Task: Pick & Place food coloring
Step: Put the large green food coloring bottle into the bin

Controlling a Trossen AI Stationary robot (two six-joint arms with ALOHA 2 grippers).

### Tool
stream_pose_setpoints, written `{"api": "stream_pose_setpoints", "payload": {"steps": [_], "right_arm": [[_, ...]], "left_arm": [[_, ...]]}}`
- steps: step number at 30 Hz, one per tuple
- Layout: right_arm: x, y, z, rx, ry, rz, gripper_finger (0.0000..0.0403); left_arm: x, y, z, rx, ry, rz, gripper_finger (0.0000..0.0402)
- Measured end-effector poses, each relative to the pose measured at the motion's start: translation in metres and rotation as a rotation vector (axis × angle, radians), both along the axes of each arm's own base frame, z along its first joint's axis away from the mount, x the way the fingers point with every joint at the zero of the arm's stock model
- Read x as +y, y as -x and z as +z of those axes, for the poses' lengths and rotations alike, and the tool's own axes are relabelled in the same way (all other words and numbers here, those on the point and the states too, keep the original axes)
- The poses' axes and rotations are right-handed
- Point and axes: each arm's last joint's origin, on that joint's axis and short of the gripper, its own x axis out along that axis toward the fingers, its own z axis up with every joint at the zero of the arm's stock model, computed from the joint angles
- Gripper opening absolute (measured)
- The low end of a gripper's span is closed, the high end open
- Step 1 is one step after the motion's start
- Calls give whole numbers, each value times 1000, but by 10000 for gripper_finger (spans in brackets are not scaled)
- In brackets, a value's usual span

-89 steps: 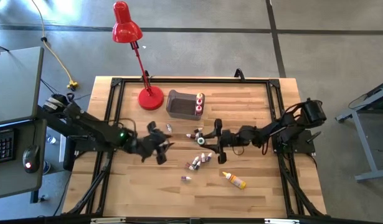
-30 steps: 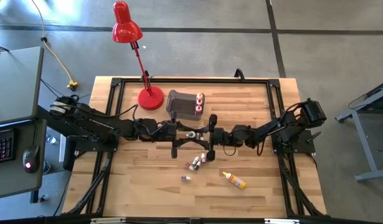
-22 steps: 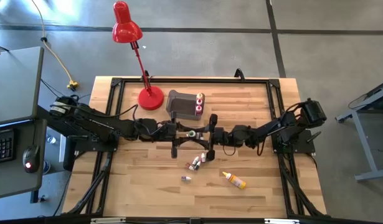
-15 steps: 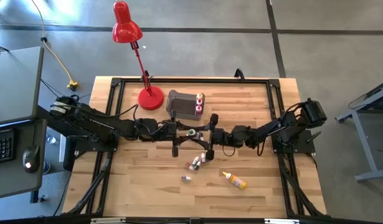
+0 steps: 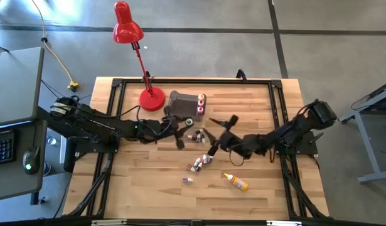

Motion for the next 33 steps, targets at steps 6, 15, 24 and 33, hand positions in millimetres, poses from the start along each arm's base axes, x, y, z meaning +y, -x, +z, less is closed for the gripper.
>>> {"api": "stream_pose_setpoints", "payload": {"steps": [6, 15, 24, 33], "right_arm": [[12, 20, 21, -10, 5, -63, 221], [20, 24, 19, 37, 27, -47, 218], [16, 23, 20, 85, 87, -93, 216], [16, 24, 20, 121, 126, -110, 216]], "left_arm": [[51, 1, -8, -29, 179, 208, 107], [127, -15, -48, -24, 330, 201, 106], [155, -33, -103, 10, 345, 248, 115], [158, -44, -123, -57, 324, 259, 118]]}}
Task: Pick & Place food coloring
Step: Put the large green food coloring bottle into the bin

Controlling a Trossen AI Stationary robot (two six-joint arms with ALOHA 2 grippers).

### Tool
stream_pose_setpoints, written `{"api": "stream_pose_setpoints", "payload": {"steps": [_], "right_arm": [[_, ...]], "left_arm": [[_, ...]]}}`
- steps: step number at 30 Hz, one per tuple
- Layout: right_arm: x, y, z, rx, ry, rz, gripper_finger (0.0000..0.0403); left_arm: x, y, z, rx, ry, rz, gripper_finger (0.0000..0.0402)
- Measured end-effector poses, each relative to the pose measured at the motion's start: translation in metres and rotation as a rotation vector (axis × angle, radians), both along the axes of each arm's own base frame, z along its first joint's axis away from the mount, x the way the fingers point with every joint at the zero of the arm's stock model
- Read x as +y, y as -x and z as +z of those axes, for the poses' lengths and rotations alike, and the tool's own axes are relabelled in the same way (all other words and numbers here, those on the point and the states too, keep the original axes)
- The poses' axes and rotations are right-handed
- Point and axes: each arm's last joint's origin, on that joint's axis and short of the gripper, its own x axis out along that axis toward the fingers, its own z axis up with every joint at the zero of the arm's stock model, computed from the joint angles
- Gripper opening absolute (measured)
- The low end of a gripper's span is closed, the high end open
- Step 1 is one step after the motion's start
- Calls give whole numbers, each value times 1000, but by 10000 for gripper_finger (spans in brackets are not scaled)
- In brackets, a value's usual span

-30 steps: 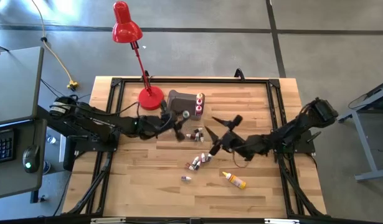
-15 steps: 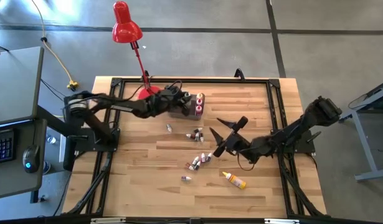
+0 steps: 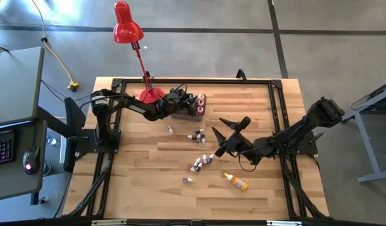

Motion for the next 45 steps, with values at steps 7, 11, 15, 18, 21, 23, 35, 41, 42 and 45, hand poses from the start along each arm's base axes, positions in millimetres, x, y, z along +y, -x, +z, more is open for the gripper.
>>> {"api": "stream_pose_setpoints", "payload": {"steps": [7, 11, 15, 18, 21, 23, 35, 41, 42, 45], "right_arm": [[-1, 1, 0, 4, -11, -48, 215], [-1, 1, 0, 1, -12, -40, 214], [-1, 1, 0, 1, -13, -41, 213], [-1, 1, 0, 0, -14, -41, 214], [-1, 1, 0, 1, -13, -41, 212], [-1, 1, 0, 0, -14, -41, 212], [-1, 1, -1, 0, -14, -41, 211], [-1, 1, -1, 0, -14, -40, 209], [-1, 1, -1, 0, -14, -40, 209], [-1, 1, -1, 0, -14, -40, 209]], "left_arm": [[3, -9, -5, 11, -21, 1, 119], [6, -17, -8, 15, -22, -1, 120], [9, -24, -9, 16, -30, 7, 120], [9, -23, -9, 22, -36, 35, 120], [10, -22, -10, 32, -46, 70, 120], [10, -22, -10, 44, -58, 69, 120], [10, -22, -10, 50, -62, 70, 120], [10, -22, -11, 54, -61, 65, 148], [10, -22, -12, 57, -60, 65, 158], [10, -22, -12, 66, -67, 62, 187]]}}
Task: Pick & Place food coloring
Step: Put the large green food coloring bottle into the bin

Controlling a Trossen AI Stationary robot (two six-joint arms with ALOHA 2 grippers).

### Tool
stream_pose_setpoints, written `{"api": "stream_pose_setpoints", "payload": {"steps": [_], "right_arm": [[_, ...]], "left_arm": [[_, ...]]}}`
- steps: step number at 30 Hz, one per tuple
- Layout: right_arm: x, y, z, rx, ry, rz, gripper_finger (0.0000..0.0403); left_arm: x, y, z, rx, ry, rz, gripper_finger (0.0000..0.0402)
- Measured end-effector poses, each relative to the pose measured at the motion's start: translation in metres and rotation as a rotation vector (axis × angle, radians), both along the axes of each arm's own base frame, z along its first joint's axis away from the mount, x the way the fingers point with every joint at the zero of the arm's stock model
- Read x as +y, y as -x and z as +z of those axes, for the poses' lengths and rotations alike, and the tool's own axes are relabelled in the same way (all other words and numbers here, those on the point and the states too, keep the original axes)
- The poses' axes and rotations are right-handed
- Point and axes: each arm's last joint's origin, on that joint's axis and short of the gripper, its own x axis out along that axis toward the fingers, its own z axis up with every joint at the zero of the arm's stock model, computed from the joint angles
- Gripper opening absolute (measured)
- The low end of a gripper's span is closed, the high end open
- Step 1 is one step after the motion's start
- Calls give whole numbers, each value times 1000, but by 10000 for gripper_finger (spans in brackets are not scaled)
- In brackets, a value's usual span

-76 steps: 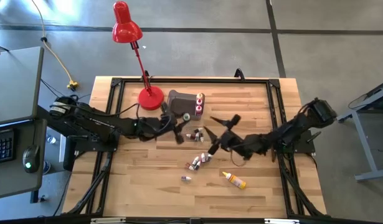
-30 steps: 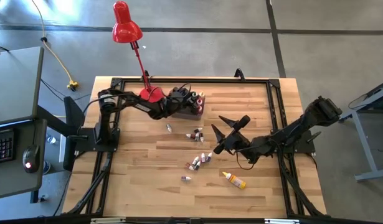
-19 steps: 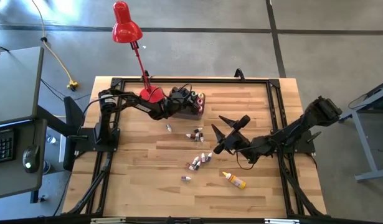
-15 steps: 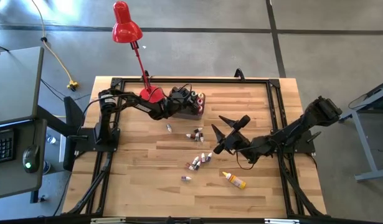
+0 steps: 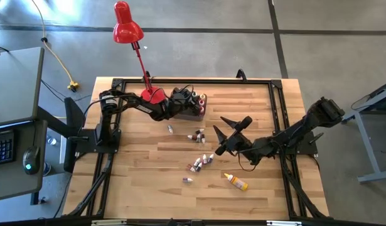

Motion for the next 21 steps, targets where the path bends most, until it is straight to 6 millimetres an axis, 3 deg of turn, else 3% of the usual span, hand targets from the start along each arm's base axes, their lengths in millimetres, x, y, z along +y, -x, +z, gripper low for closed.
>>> {"api": "stream_pose_setpoints", "payload": {"steps": [5, 14, 21], "right_arm": [[0, 0, 0, 0, 0, 0, 209], [0, 0, 0, 0, 0, 0, 209], [0, 0, 0, 0, 0, 0, 209]], "left_arm": [[0, 0, 1, 17, -22, -10, 214], [-6, -1, 8, 11, -41, -35, 216], [-10, 4, 27, 86, -100, -29, 216]]}}
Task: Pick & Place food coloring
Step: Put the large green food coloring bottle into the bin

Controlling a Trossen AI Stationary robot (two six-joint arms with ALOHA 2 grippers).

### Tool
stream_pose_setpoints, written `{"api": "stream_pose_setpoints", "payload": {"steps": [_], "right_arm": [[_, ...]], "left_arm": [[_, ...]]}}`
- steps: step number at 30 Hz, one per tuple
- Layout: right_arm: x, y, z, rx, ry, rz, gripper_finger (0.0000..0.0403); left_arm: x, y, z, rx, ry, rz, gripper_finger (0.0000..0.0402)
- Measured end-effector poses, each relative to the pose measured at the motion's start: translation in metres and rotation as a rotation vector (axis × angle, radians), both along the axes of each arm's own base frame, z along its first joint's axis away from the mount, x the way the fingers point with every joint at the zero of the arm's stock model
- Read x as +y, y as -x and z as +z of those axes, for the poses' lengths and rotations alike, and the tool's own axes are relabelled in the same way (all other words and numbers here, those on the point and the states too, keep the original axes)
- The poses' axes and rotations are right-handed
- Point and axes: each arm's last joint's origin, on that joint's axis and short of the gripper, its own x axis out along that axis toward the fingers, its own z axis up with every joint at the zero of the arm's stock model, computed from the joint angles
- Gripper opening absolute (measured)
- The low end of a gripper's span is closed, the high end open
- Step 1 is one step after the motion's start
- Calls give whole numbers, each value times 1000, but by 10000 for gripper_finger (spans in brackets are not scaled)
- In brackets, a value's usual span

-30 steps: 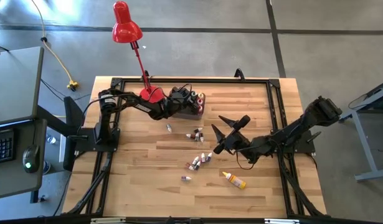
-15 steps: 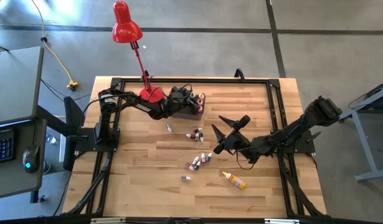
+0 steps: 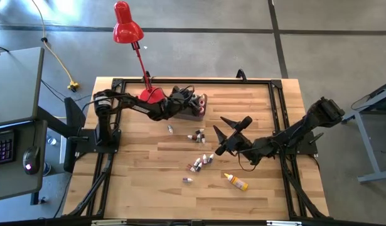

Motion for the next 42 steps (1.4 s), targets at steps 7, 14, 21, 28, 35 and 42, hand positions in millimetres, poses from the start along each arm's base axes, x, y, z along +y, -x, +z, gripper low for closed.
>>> {"api": "stream_pose_setpoints", "payload": {"steps": [7, 14, 21, 28, 35, 42], "right_arm": [[0, 0, 0, 1, 0, 0, 209], [0, 0, 0, 1, 1, 1, 209], [0, 0, 0, -1, 0, 7, 209], [0, 0, 0, -15, -14, 13, 209], [0, 0, 0, -14, -14, 13, 209], [0, 0, 0, -14, -13, 13, 209]], "left_arm": [[-9, 13, 19, 106, 53, -24, 209], [-31, 23, 15, 289, 156, -55, 128], [-26, 23, 6, 313, 183, -60, 22], [-1, 27, 5, 251, 233, -44, 9], [12, 31, 5, 198, 339, -160, 2], [13, 32, 5, 189, 347, -160, 1]]}}
